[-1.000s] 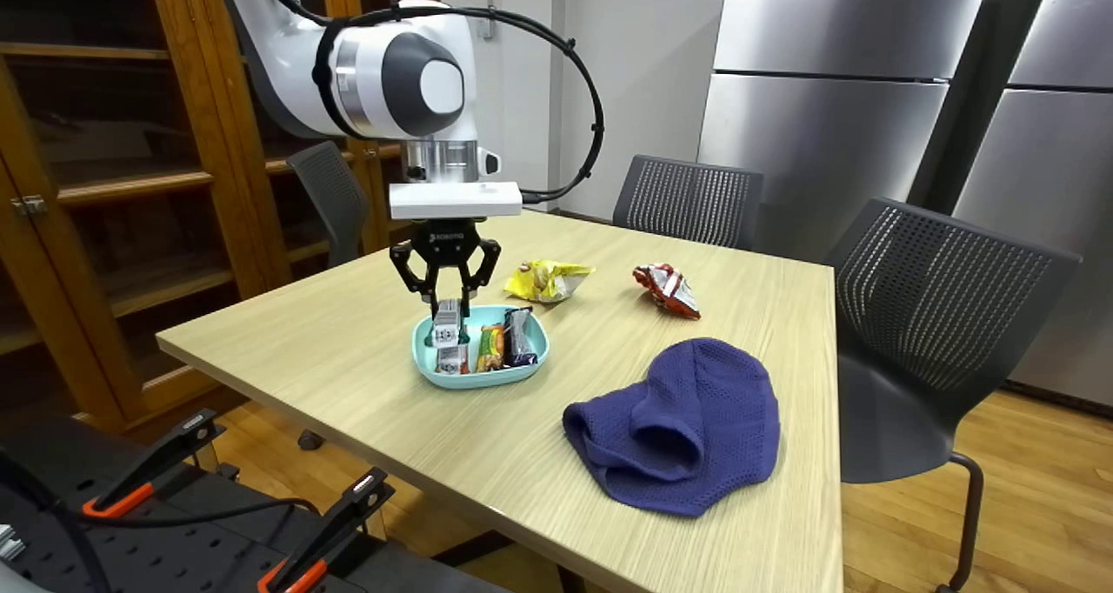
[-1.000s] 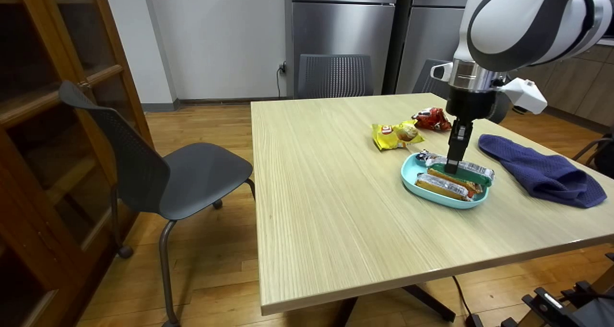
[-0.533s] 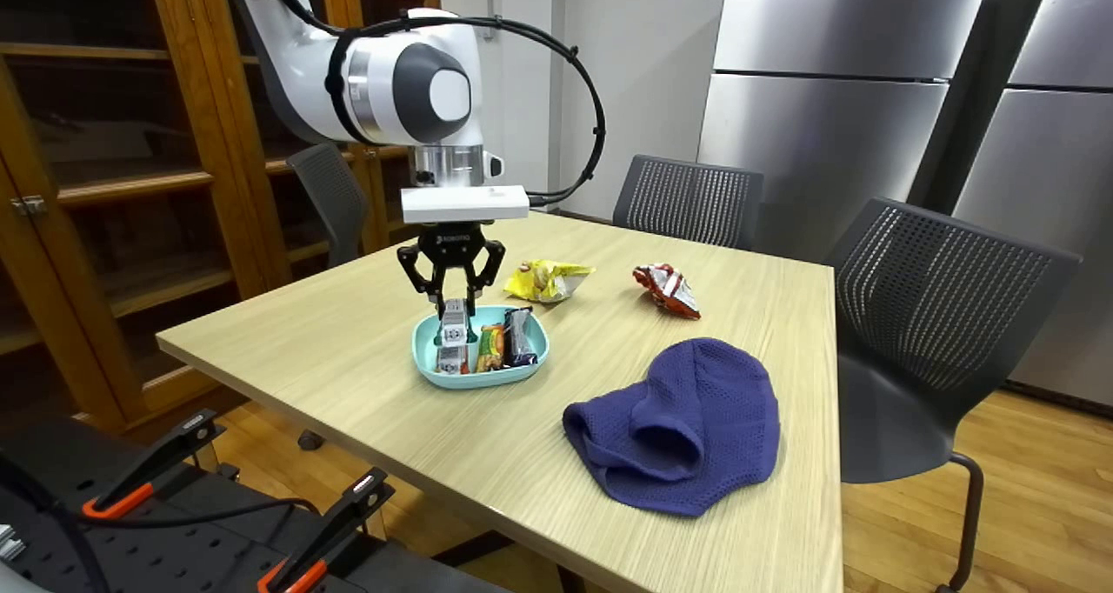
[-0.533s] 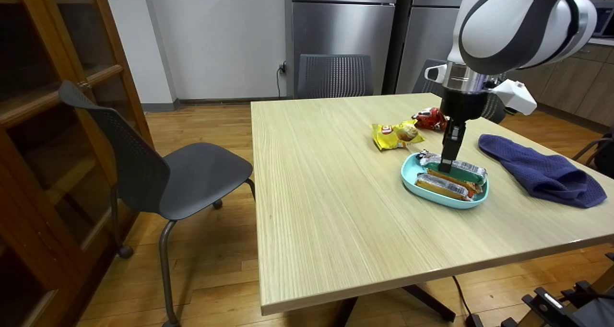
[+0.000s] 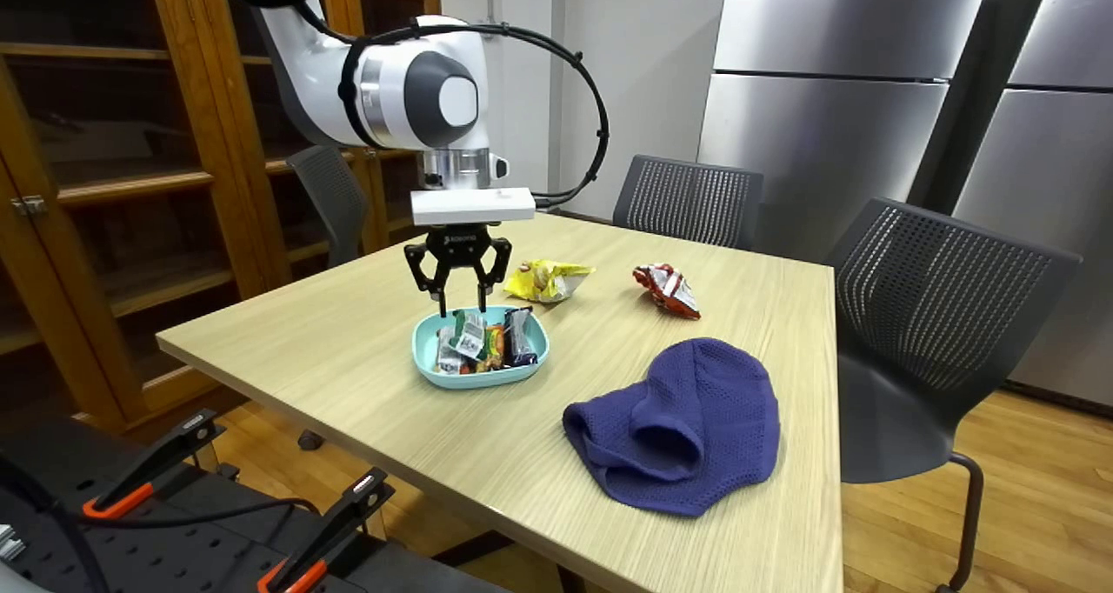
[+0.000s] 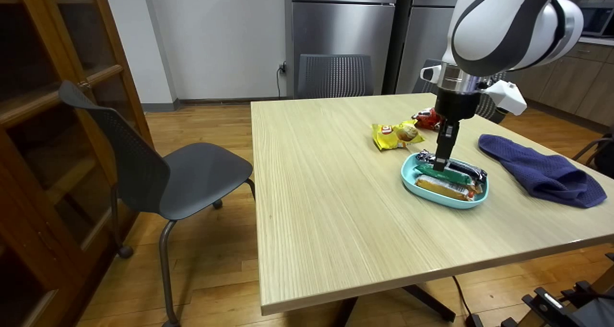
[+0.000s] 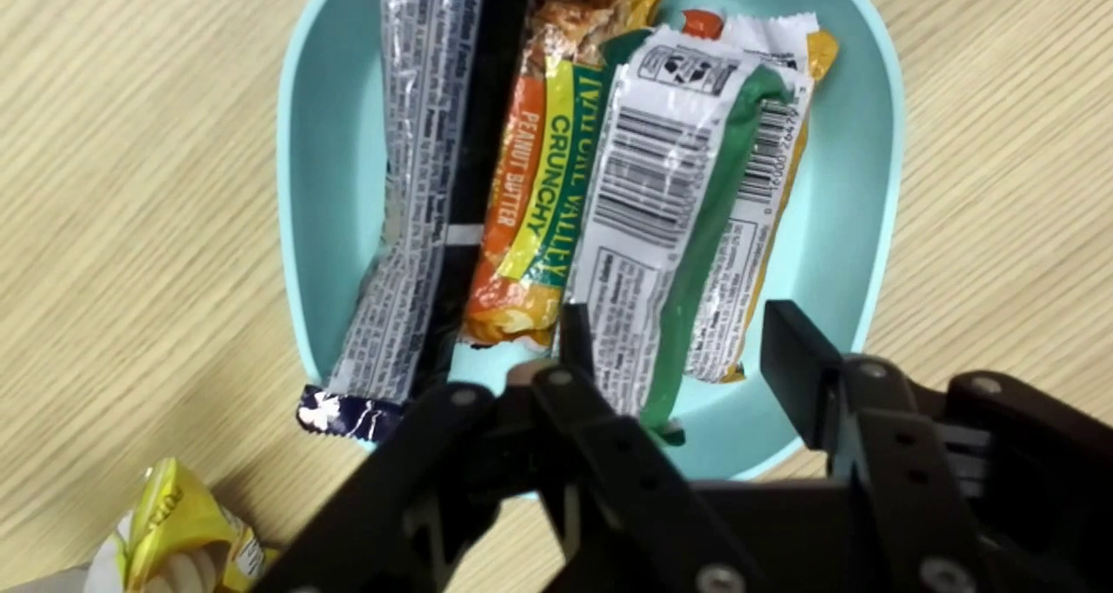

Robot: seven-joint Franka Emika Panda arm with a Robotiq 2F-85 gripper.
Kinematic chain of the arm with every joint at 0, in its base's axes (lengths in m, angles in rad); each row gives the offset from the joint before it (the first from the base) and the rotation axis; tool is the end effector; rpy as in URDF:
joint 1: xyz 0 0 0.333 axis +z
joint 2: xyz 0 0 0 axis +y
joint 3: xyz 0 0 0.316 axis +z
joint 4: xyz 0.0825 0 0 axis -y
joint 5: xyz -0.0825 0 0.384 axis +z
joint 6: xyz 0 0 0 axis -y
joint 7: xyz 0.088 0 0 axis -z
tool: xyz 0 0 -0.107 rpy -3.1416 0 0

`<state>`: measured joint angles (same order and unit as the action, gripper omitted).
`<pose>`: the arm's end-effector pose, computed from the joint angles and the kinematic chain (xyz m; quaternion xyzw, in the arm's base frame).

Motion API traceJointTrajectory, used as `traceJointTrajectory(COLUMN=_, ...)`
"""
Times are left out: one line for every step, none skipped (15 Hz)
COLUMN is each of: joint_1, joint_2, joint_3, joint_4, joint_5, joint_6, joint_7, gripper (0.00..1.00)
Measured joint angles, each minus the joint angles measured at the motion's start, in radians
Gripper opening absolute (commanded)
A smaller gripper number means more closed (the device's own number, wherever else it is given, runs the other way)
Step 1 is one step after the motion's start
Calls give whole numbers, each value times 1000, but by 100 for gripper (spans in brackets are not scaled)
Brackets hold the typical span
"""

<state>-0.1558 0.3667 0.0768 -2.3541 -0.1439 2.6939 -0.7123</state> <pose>0.5064 -0.0335 0.1728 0.9286 0.3704 -0.0175 0.0106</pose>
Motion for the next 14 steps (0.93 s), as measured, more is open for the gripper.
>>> traceJointTrajectory(joint_1=0, joint_2=2, joint_3=-1, joint_4=2, joint_5=0, joint_6=0, joint_7=0, gripper=94)
traceJointTrajectory(joint_1=-2, joint_2=3, joint_3=-1, joint_4=5, joint_5=0, joint_6=0, joint_7=-1, gripper=99)
traceJointTrajectory(joint_1=-3, joint_2=4, joint_3=-2, joint_4=6, joint_5=0, joint_6=0, joint_7=-1, gripper=100)
traceJointTrajectory(joint_1=-5, joint_2=4, joint_3=-3, joint_4=8, joint_5=0, joint_6=0, joint_7=-1, gripper=100)
traceJointTrajectory(joint_1=-7, joint_2=4, joint_3=-5, joint_4=10, joint_5=0, joint_6=0, joint_7=-1, gripper=100)
traceJointTrajectory(joint_1=-8, joint_2=4, joint_3=-7, joint_4=11, joint_5=0, joint_6=0, joint_7=-1, gripper=100)
traceJointTrajectory(joint_1=-9, joint_2=4, joint_3=-11, joint_4=13, joint_5=0, joint_6=0, joint_7=-1, gripper=100)
traceJointTrajectory(joint_1=-11, joint_2=4, joint_3=-14, joint_4=14, joint_5=0, joint_6=0, joint_7=-1, gripper=100)
traceJointTrajectory(joint_1=-13, joint_2=3, joint_3=-19, joint_4=15, joint_5=1, joint_6=0, joint_7=-1, gripper=100)
traceJointTrajectory(joint_1=-15, joint_2=2, joint_3=-24, joint_4=16, joint_5=8, joint_6=-1, joint_7=1, gripper=100)
traceJointTrajectory(joint_1=-21, joint_2=-1, joint_3=-28, joint_4=16, joint_5=26, joint_6=-6, joint_7=2, gripper=100)
traceJointTrajectory(joint_1=-30, joint_2=-6, joint_3=-28, joint_4=16, joint_5=49, joint_6=-13, joint_7=2, gripper=100)
traceJointTrajectory(joint_1=-40, joint_2=-12, joint_3=-29, joint_4=17, joint_5=72, joint_6=-23, joint_7=2, gripper=100)
traceJointTrajectory(joint_1=-51, joint_2=-21, joint_3=-32, joint_4=19, joint_5=94, joint_6=-37, joint_7=2, gripper=100)
